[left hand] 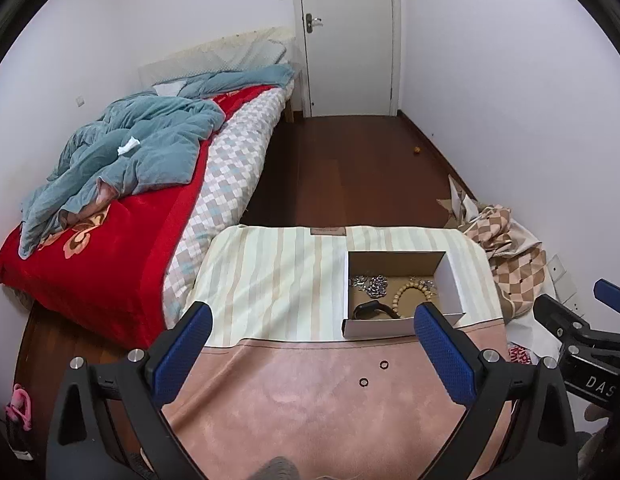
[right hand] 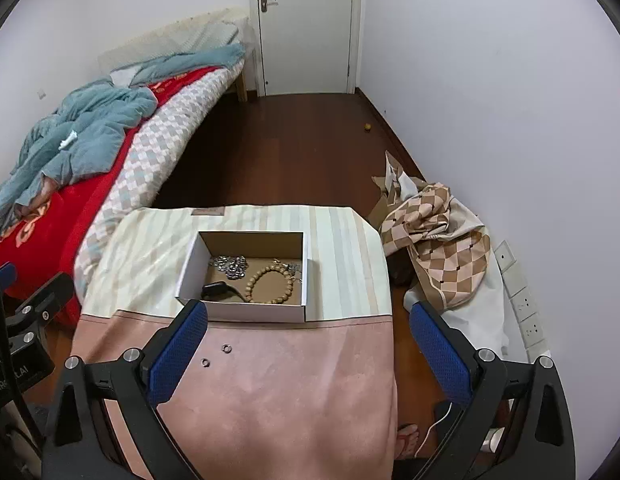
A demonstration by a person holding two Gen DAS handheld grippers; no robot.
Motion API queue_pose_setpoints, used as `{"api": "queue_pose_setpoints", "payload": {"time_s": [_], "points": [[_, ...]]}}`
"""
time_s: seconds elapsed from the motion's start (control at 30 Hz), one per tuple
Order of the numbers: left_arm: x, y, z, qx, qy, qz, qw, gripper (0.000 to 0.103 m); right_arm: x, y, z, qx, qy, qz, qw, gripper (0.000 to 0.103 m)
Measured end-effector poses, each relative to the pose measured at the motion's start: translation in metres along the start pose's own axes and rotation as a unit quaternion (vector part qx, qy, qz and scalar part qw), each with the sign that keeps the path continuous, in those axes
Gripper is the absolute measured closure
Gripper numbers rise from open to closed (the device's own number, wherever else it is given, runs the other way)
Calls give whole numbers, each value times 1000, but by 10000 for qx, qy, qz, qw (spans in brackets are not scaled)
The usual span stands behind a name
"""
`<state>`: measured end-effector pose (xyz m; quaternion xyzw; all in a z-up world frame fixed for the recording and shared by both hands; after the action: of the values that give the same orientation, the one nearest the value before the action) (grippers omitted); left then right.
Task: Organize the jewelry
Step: 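Withdraw both open grippers from the box back over the table, then grasp a small dark ring on the table with the right gripper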
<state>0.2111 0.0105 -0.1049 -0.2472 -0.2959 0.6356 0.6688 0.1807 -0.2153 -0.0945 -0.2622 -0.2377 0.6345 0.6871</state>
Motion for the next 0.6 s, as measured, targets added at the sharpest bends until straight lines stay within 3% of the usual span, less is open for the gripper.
{"api": "queue_pose_setpoints", "payload": {"time_s": [0.33, 0.47, 0.6], "points": [[1, 15, 16, -116, 10, 62, 9999, 0, 2, 17, 19, -128, -82, -74, 9999, 1], [13, 38, -6, 57, -181, 187, 9996, 0, 10, 48, -10, 224, -388, -110, 9989, 1], [28, 79, -53, 553, -549, 188, 9968, 0, 21, 87, -59, 664, -645, -225, 9954, 1]]}}
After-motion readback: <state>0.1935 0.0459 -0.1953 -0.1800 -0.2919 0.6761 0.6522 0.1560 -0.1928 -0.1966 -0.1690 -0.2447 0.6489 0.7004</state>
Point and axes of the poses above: each gripper's, at about its wrist camera, not at the fingertips, and z roughly against the way its jaws point, x to its left, y to its underside, the point moved 9 cm from there along -z, roughly the way its jaws point, and after that the axes turned 3 degrees about -y, right-handed, at the moved point
